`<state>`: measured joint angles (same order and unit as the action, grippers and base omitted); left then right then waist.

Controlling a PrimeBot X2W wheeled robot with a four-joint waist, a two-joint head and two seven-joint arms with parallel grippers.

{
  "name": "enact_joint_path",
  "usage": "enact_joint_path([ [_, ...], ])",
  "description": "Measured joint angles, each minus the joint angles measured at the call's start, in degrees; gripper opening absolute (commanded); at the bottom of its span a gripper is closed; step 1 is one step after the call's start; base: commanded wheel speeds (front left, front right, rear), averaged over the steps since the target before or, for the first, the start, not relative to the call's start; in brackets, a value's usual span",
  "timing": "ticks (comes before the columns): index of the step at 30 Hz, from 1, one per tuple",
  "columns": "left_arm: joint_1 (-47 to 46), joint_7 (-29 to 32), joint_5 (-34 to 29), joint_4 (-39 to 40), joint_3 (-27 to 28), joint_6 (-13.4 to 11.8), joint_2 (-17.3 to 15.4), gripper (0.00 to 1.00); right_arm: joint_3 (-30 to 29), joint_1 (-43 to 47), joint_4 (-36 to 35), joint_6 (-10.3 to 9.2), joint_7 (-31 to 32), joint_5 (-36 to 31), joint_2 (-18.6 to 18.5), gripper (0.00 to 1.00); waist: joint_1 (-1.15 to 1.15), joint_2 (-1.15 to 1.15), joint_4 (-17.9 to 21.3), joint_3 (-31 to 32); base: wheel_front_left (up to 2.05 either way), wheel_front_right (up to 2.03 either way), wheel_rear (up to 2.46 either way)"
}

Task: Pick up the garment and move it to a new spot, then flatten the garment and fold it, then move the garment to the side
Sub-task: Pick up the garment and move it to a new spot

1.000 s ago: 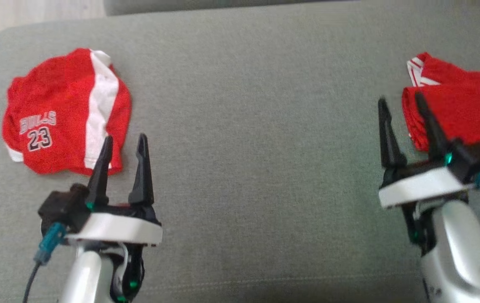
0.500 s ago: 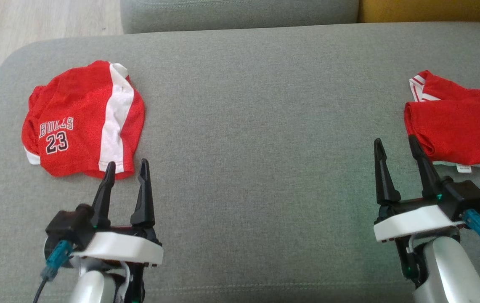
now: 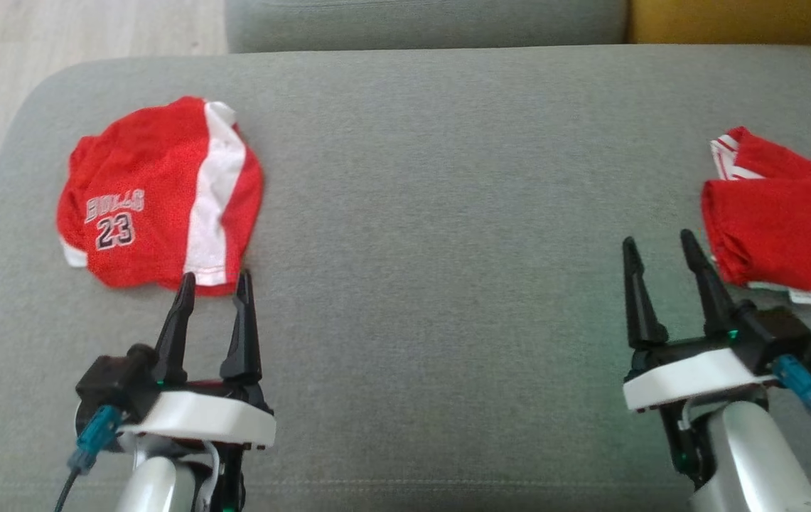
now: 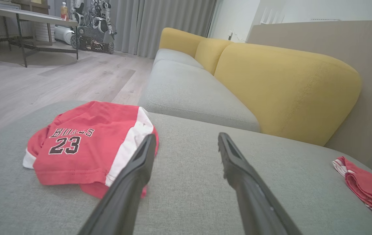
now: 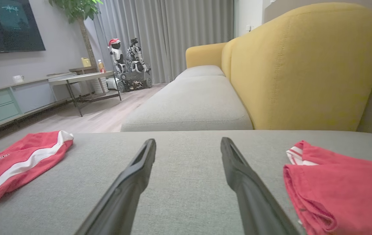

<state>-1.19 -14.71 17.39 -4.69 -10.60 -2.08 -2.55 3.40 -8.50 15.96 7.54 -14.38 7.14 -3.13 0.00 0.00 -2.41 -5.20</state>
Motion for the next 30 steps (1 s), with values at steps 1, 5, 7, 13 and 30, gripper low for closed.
enact_joint_path([
  [1, -0.01, 0.0, 0.0, 0.0, 0.02, -0.01, 0.0, 1.0, 0.38, -0.01, 0.05, 0.0, -0.01, 0.0, 0.01, 1.0, 0.0, 0.0, -0.4, -0.03, 0.0, 0.0, 0.0],
  [5, -0.14, 0.01, 0.01, 0.21, 0.13, -0.02, 0.01, 1.0, 2.91, -0.07, 0.41, 0.0, -0.01, -0.01, 0.02, 1.0, 0.0, 0.0, -2.67, -0.23, 0.0, 0.0, 0.0],
  [7, -0.18, 0.0, 0.02, 0.51, 0.3, -0.03, 0.0, 1.0, 3.79, -0.15, 0.6, 0.0, -0.01, -0.01, 0.04, 1.0, 0.0, 0.0, -4.18, -0.29, 0.0, 0.0, 0.0],
  [13, -0.15, 0.0, 0.59, 0.94, 1.34, -0.48, 0.0, 1.0, 6.72, -0.27, 1.29, 0.0, 0.09, 0.0, -0.11, 1.0, 0.0, 0.0, -10.81, -0.24, 0.0, 0.0, 0.0],
  [30, 2.3, 0.0, 1.43, 2.08, 2.44, -1.47, -0.02, 1.0, 9.92, -0.31, 2.99, 0.0, 0.77, 1.43, -0.53, 1.0, 0.0, 0.0, -23.51, 0.74, 0.0, 0.0, 0.0],
])
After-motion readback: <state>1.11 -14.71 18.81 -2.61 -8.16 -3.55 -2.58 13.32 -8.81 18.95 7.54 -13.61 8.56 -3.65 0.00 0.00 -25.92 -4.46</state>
